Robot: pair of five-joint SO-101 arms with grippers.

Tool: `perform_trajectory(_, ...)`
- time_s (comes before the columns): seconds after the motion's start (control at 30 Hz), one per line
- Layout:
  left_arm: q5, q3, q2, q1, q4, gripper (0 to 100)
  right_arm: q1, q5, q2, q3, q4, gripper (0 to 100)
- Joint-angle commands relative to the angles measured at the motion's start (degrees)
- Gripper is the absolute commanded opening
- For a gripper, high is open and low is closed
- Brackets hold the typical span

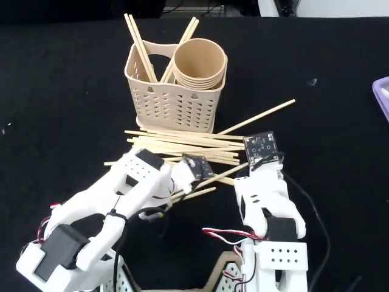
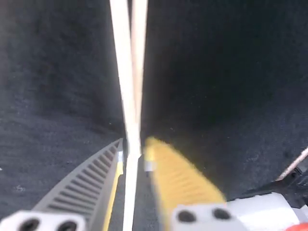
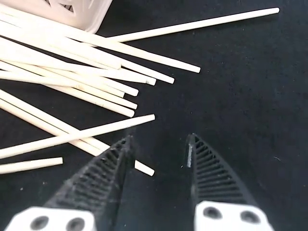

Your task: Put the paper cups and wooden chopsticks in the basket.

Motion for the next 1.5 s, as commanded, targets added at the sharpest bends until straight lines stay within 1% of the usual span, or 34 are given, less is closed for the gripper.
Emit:
perform_trajectory(0.0, -0.62, -3.74, -0.09, 0.40, -0.09, 23, 0.97, 0.18, -0.75, -0.22, -1.32, 18.3)
perform_trajectory(0.13, -0.44, -3.56, 0.09, 0.75, -5.27, 20, 0.97, 0.35, -0.75, -0.22, -1.32, 18.3)
perform_trajectory(0.33, 0.00, -3.47, 0.26, 0.75, -11.08, 20, 0.97, 0.44, -0.75, -0.22, -1.32, 18.3)
perform_trajectory(0.37, 0.97, -3.47, 0.79, 0.75, -11.60, 20, 0.97, 0.44, -0.75, -0.22, -1.32, 18.3)
perform_trajectory(0.47, 2.64, -3.56, 4.22, 0.84, -14.15, 20, 0.97, 0.44, -0.75, -0.22, -1.32, 18.3)
perform_trajectory(0.6, 2.55, -4.53, 10.64, 1.10, -16.44, 20, 0.97, 0.44, -0.75, -0.22, -1.41, 18.3)
perform_trajectory(0.7, 3.25, -6.29, 13.10, 1.19, -15.47, 19, 0.97, 0.44, -0.75, -0.13, -1.41, 18.3)
perform_trajectory(0.8, 6.24, -7.60, 12.48, 1.27, -12.04, 18, 0.97, 0.44, -0.75, -0.13, -1.41, 18.3)
perform_trajectory(0.83, 6.33, -8.13, 11.96, 1.27, -10.55, 15, 0.97, 0.44, -0.75, -0.13, -1.41, 18.3)
perform_trajectory(0.93, 6.42, -9.19, 10.02, 1.27, -6.86, 2, 0.97, 0.44, -0.75, -0.13, -1.41, 18.3)
perform_trajectory(1.0, 6.33, -8.92, 8.44, 1.27, -5.63, 5, 0.97, 0.44, -0.75, -0.13, -1.41, 18.3)
perform_trajectory(1.07, 6.33, -8.84, 6.59, 1.27, -4.13, 3, 0.97, 0.44, -0.75, 0.04, -1.49, 18.3)
perform_trajectory(1.27, 6.15, -10.07, -2.11, 1.01, 2.73, 3, 0.97, 0.53, -0.75, 0.48, -1.67, 18.3)
perform_trajectory(1.33, 4.48, -9.98, -5.27, 0.48, 5.71, 3, 1.05, 0.09, -0.75, 0.48, -1.67, 18.3)
perform_trajectory(1.4, 1.32, -9.98, -8.09, -1.80, 9.23, 3, 1.14, 0.09, -0.75, 0.31, -1.67, 18.3)
perform_trajectory(1.47, -0.53, -9.98, -10.64, -5.49, 11.34, 3, 2.90, -0.26, -0.84, 0.22, -1.85, 18.3)
